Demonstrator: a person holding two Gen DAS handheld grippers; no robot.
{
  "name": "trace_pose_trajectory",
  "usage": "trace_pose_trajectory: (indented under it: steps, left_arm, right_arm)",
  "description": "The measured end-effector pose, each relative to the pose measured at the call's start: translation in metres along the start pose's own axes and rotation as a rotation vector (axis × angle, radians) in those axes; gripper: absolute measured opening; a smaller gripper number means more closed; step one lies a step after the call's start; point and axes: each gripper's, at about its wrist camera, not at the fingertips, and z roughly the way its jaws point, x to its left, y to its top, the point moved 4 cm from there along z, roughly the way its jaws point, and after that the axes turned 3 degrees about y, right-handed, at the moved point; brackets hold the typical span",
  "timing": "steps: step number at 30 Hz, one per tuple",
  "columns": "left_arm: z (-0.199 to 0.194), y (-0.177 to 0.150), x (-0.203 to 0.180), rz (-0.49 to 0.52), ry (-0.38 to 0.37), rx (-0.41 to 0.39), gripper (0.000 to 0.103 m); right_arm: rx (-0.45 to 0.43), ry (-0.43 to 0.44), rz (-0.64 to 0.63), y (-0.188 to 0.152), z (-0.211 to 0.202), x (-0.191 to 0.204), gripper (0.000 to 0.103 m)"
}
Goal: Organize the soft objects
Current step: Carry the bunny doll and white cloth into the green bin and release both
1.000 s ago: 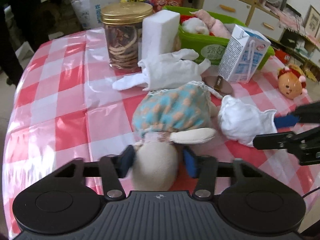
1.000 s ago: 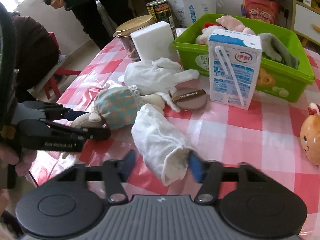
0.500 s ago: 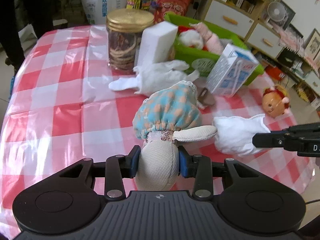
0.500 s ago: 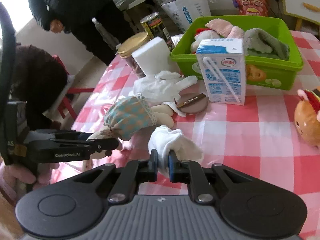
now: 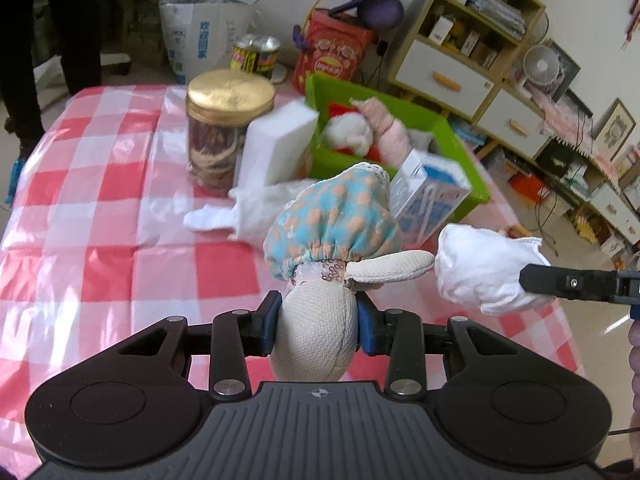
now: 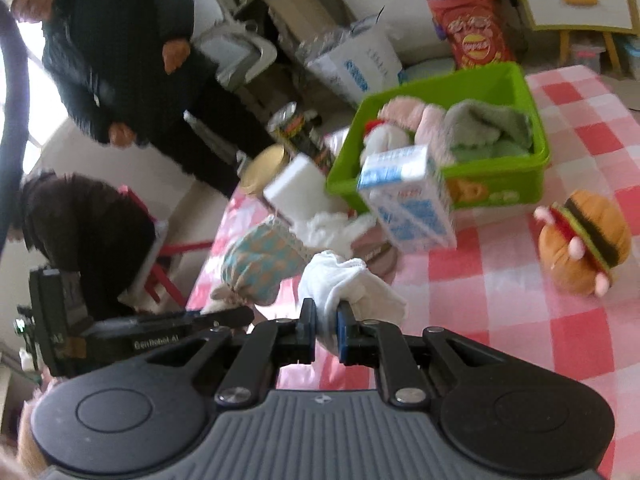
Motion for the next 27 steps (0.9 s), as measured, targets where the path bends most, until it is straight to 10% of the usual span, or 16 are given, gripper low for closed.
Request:
trace_pose_trajectory:
  steps: [13,27]
  left_arm:
    - [0.012,0.041,-0.027,-0.090,-0.014,-0.155,0.039]
    - [0.060,0.073,-0.040,-0.102,-0.044,-0.135,0.039]
  right_arm:
    - [-0.300,-0.029,0.133,0.052,-0.035,-0.042,0.000]
    - [-0.356,-0.111,0.241,0.075,-0.014,-0.087,0.000]
